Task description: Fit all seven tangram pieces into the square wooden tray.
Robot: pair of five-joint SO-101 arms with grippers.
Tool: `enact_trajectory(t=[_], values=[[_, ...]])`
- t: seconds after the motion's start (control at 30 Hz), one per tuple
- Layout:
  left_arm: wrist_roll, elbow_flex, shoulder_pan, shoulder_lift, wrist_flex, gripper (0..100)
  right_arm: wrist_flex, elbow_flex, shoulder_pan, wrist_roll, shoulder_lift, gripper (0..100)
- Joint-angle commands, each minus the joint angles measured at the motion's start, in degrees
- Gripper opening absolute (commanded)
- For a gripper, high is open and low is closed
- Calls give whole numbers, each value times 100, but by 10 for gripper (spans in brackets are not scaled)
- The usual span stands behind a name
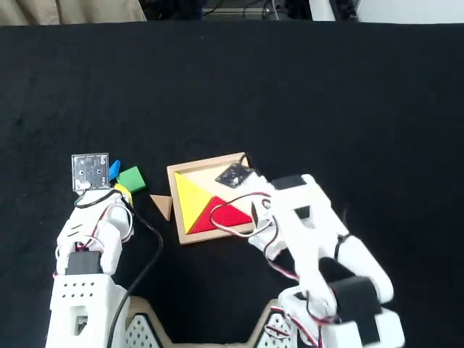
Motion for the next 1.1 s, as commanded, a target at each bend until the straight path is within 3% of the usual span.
enact_trajectory(t=[0.0, 0.2, 0.4, 0.5, 0.7, 0.87, 1.07], values=[[-53, -31, 22, -70, -105, 57, -62, -567, 475, 62, 295, 11], [-53, -31, 22, -70, -114, 57, -62, -1200, 1116, 70, 532, 11], [-53, -31, 22, -70, -141, 57, 308, -1332, 932, 26, 268, 11], [-53, -31, 31, -70, -141, 57, 475, -1305, 782, -378, -374, 11], [-53, -31, 31, -70, -141, 57, -527, -576, 738, -967, -1499, 20], [-53, -31, 31, -70, -141, 57, -782, -312, 659, -1591, -1051, 266], [-53, -31, 31, -70, -141, 57, -914, -576, 563, -1732, -382, 257]])
